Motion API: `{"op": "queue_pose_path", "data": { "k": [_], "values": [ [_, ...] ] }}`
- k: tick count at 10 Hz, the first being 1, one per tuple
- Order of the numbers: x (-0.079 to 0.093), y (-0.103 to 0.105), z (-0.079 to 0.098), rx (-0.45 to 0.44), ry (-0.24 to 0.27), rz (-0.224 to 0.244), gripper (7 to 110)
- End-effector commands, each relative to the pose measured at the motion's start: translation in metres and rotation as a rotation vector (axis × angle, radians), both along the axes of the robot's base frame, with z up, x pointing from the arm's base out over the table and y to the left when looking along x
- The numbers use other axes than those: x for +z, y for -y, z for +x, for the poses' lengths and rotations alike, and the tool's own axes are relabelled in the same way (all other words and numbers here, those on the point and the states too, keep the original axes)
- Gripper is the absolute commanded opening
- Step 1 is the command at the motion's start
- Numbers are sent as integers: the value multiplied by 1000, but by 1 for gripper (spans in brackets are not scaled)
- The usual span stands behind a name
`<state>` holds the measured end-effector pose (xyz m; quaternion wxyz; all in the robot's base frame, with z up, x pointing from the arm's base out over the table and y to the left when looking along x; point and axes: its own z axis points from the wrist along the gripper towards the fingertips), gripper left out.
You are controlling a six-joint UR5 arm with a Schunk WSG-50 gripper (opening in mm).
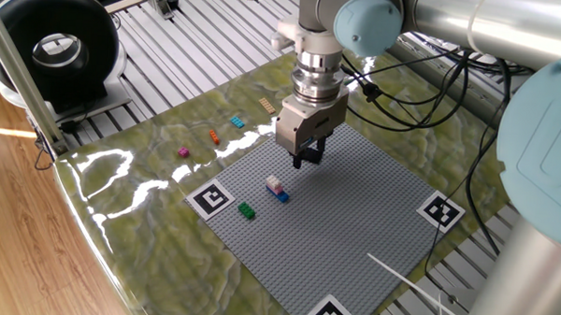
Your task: Stack small Lego blocks randomly, one at a time
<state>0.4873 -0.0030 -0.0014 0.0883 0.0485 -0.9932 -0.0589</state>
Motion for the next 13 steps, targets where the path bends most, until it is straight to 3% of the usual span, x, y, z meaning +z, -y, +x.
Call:
{"op": "queue_pose_path", "data": {
  "k": [1, 13],
  "values": [
    [2, 0, 3, -6, 2, 11, 66],
    [-2, 1, 1, -18, -7, 8, 66]
  ]
}}
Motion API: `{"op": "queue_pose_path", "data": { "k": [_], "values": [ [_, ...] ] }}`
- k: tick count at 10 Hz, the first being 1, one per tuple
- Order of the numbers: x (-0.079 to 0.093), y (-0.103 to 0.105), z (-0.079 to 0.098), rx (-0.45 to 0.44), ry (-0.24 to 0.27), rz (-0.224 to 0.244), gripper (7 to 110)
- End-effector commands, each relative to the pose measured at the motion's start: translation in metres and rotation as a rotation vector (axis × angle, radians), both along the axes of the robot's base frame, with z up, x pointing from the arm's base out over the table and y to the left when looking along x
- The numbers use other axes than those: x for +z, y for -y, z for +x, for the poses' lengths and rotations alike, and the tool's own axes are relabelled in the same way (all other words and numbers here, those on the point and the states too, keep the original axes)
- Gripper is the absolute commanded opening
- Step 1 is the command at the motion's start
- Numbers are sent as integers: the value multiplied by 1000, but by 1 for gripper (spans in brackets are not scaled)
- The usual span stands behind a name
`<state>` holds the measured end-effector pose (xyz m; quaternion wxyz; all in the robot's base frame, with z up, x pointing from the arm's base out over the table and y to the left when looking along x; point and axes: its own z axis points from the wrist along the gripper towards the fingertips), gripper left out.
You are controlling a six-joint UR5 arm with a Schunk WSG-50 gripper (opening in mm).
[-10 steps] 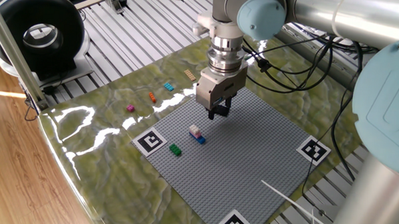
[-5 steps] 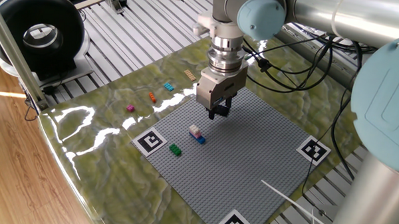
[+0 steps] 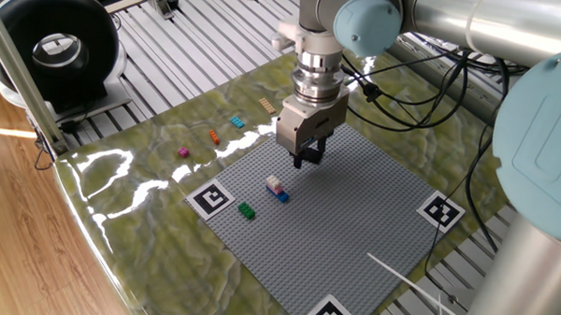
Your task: Stack small Lego blocks randomly, one at a time
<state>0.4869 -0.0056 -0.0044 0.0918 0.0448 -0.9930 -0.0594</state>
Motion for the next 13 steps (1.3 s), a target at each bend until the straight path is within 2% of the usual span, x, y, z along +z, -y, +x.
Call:
{"op": "queue_pose_path", "data": {
  "k": [1, 5, 7, 13],
  "values": [
    [1, -2, 1, -13, -1, 9, 66],
    [-1, -2, 0, -18, -3, 13, 66],
    [0, -8, -1, -28, -9, 35, 66],
    [1, -9, -2, -31, -13, 36, 66]
  ]
}}
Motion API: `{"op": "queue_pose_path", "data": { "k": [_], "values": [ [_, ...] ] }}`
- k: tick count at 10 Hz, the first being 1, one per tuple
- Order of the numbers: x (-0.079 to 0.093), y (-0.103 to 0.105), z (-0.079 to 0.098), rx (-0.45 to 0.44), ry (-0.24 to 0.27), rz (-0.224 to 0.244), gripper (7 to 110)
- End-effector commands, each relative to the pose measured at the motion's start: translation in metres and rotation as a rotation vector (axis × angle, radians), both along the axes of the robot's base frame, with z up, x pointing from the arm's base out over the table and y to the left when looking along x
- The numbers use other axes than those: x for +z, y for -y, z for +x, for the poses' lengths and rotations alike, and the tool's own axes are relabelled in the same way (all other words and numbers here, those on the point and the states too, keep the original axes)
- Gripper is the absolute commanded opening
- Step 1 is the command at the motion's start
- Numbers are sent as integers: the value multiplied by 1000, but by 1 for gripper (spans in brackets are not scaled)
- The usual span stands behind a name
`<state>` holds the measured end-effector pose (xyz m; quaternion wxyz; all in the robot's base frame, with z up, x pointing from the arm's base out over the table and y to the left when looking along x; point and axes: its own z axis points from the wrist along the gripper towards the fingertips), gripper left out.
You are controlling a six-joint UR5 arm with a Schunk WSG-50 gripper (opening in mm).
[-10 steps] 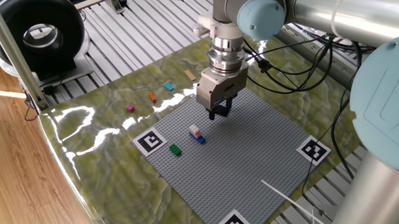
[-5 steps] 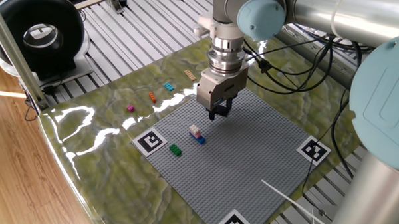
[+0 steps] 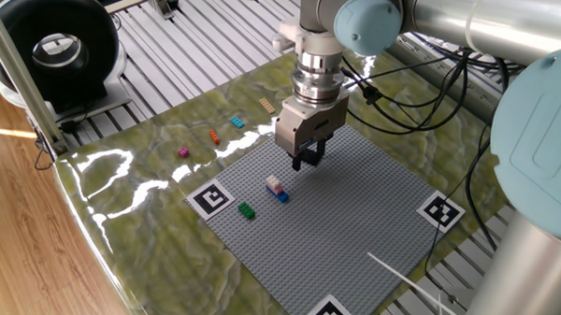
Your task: Stack small Lego blocks randomly, one at a time
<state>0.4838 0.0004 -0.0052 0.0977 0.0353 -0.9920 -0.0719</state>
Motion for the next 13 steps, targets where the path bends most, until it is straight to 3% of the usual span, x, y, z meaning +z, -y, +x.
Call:
{"op": "queue_pose_path", "data": {
  "k": [1, 4, 6, 13],
  "values": [
    [1, -1, 2, -9, 2, 6, 66],
    [8, 13, 4, 13, 9, -55, 66],
    [13, -7, 3, -19, -6, 10, 66],
    [3, -2, 6, -11, 3, 3, 66]
  ]
}}
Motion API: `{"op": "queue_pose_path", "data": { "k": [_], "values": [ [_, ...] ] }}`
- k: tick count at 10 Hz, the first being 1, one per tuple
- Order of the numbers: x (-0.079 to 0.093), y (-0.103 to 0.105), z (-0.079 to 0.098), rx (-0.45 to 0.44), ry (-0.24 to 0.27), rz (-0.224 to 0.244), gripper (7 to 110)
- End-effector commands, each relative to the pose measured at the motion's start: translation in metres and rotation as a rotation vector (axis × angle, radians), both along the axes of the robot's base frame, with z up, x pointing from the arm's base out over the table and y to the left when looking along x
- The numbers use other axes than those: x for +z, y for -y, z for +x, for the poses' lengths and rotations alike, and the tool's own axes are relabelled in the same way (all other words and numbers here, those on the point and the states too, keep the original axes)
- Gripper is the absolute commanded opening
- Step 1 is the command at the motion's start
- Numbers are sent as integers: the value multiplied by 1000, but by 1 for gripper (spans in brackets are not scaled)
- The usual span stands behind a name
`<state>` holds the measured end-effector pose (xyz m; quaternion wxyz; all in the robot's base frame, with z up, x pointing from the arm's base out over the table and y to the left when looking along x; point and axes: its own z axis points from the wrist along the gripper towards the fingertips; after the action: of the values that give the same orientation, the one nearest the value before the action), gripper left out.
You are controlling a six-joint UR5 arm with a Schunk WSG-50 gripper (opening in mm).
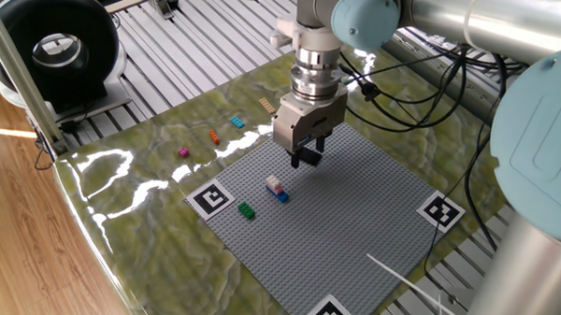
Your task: Stack small Lego blocks randomly, one at a time
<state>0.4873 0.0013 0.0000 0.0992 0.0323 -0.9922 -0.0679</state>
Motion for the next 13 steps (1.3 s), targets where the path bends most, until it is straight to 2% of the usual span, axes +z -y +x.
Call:
{"op": "queue_pose_path", "data": {
  "k": [1, 6, 13],
  "values": [
    [-2, 0, 2, -4, 7, 12, 66],
    [-4, -8, -2, -23, 0, 61, 66],
    [-4, -5, -3, -22, -1, 52, 66]
  ]
}}
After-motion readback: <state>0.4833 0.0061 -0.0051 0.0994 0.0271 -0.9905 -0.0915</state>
